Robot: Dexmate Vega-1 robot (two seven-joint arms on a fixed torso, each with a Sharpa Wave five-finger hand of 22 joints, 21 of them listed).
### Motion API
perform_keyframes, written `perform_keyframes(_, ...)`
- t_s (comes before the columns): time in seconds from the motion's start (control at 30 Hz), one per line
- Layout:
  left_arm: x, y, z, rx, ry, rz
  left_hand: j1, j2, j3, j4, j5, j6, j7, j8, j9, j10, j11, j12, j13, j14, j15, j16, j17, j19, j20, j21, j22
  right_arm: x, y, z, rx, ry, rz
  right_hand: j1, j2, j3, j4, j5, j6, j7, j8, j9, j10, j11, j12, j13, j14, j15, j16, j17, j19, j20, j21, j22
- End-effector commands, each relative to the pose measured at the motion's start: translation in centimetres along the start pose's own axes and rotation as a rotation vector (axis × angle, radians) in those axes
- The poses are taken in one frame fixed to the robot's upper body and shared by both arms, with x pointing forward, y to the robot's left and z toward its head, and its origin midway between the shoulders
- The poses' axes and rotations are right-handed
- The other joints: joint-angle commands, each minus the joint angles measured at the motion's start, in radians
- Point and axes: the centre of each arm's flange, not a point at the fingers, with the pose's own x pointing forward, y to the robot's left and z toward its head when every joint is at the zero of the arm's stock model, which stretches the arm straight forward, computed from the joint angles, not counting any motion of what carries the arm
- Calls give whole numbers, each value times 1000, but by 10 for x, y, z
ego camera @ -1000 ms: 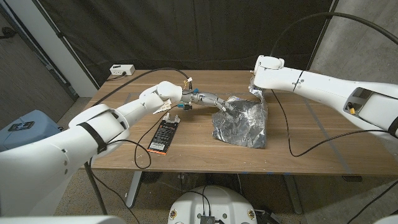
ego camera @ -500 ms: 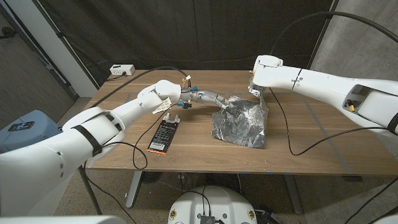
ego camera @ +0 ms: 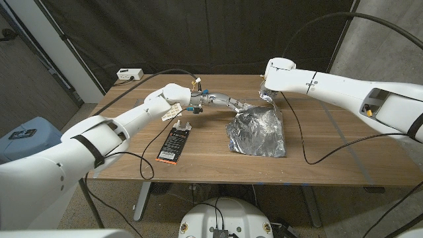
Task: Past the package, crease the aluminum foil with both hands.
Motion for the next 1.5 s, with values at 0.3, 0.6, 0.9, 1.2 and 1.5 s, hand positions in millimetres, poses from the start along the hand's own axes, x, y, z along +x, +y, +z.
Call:
perform_keyframes(0.3,-7,-2,1,-1,2,23,15,3,-6,-1,0,0,-1,1,3,0,3,-3,5,4,10,1,1,4,-3,0,2,-6,10,19,10,-58,41,-144,-34,-71,57,-3,-63,41,-43,2,-57,43,-32,5,-28,8,-34,-19,-14,49,-11,1)
perform_keyframes(0.6,-8,-1,0,-5,4,25,18,4,-6,-1,0,-1,-1,1,3,-2,-1,-3,5,3,12,1,1,4,-3,0,2,-5,12,22,32,-78,67,-165,-32,-79,64,7,-99,60,-60,2,-93,60,-48,9,-49,27,-51,-26,-24,70,-17,1)
perform_keyframes(0.9,-21,9,1,-13,0,56,21,4,-7,0,0,-1,-1,1,3,4,4,0,5,4,13,1,1,5,-3,0,2,1,20,17,130,-120,130,-230,10,-86,106,10,-143,89,-74,1,-110,85,-62,12,-48,56,-68,-33,-10,87,-16,1)
perform_keyframes(1.2,-36,27,6,-19,-3,138,22,4,-8,0,0,-1,-1,2,3,6,3,1,6,4,14,1,1,4,-2,0,2,2,27,19,160,-158,163,-242,16,-85,110,11,-174,102,-82,0,-135,96,-78,10,-60,77,-85,-42,-7,96,-18,0)
perform_keyframes(1.5,-41,35,9,-29,-4,176,24,4,-9,0,0,0,-1,2,3,9,3,2,6,4,15,1,1,5,-1,0,2,3,28,19,192,-183,177,-238,24,-79,107,14,-182,104,-81,0,-142,102,-85,9,-63,82,-94,-46,-5,100,-19,0)
